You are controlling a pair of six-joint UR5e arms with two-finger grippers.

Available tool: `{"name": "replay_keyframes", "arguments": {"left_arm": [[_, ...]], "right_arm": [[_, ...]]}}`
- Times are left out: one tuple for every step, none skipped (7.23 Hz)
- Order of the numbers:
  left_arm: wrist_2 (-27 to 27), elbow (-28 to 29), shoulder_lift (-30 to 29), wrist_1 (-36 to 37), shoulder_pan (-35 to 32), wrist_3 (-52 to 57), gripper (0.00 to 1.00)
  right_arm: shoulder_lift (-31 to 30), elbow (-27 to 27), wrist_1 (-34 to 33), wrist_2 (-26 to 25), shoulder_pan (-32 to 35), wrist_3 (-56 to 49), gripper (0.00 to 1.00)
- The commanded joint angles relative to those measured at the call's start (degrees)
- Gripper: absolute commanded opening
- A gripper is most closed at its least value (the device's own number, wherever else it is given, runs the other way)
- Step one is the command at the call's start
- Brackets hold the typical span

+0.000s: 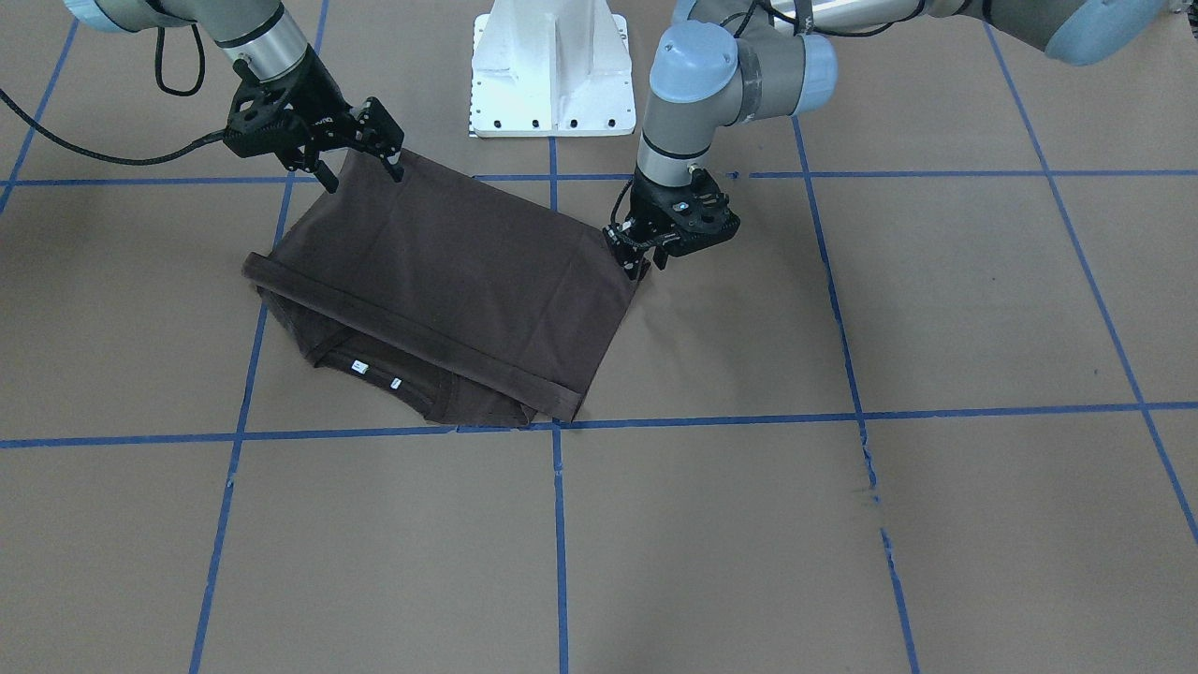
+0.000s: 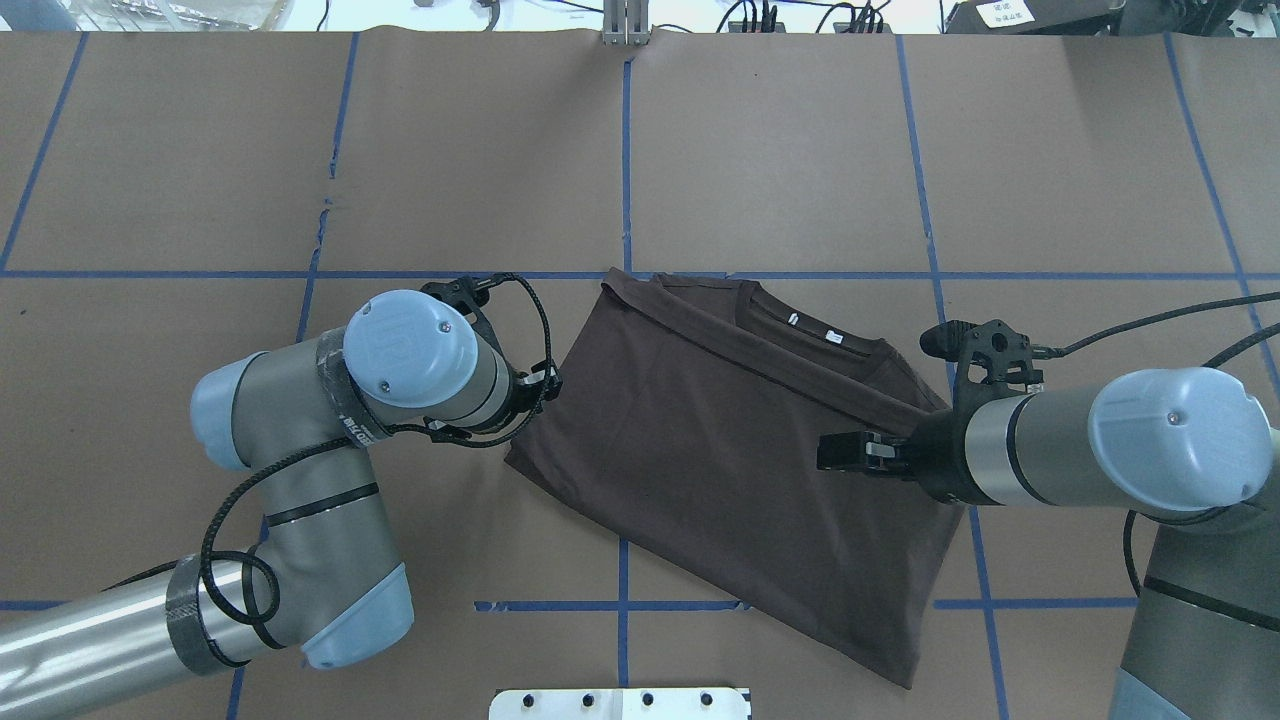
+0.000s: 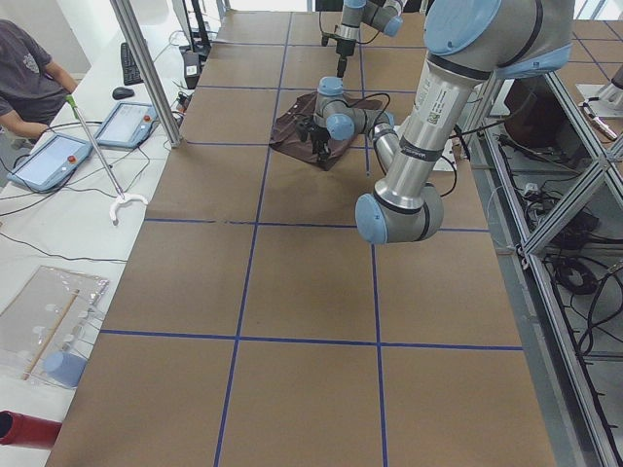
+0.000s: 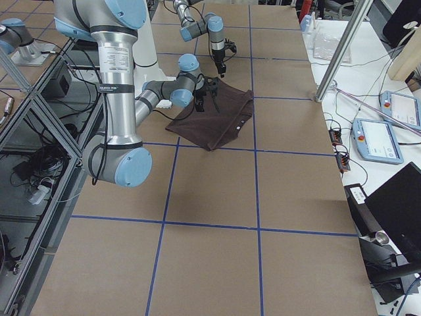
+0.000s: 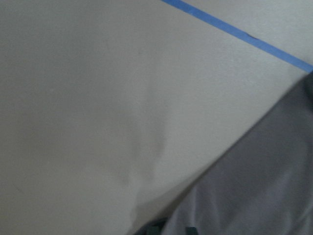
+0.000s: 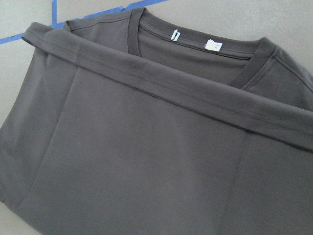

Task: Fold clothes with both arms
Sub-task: 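Lower the left gripper to the shirt corner nearest it and grasp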

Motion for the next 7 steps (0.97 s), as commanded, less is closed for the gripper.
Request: {"name": "replay_keyframes", "arguments": {"left_arm": [[-0.2,1.1,-0.5,-0.7,1.4,-2.5,1.00],[-0.2,1.1,-0.6,-0.6,2.3,-2.6,1.00],[0.0,1.1,-0.2,-0.7,3.7,-2.7,1.00],[0.1,1.1,-0.2,-0.7,4.4,-3.0,0.91],[0.1,1.1,-0.2,-0.7,4.4,-3.5,0.56],[0.2,1.1,0.0,-0.7,4.4,-3.3,0.11],[0.1,1.1,0.0,-0.7,4.4,-3.0,0.00]], "right_arm": [[0.0,0.0,0.0,0.1,0.0,0.0,1.00],[0.1,0.0,0.0,0.1,0.0,0.0,1.00],[0.0,0.1,0.0,0.1,0.0,0.0,1.00],[0.1,0.0,0.0,0.1,0.0,0.0,1.00],[0.1,0.0,0.0,0.0,0.0,0.0,1.00],[0.2,0.0,-0.1,0.0,0.0,0.0,1.00],[0.2,0.0,0.0,0.0,0.1,0.0,1.00]]}}
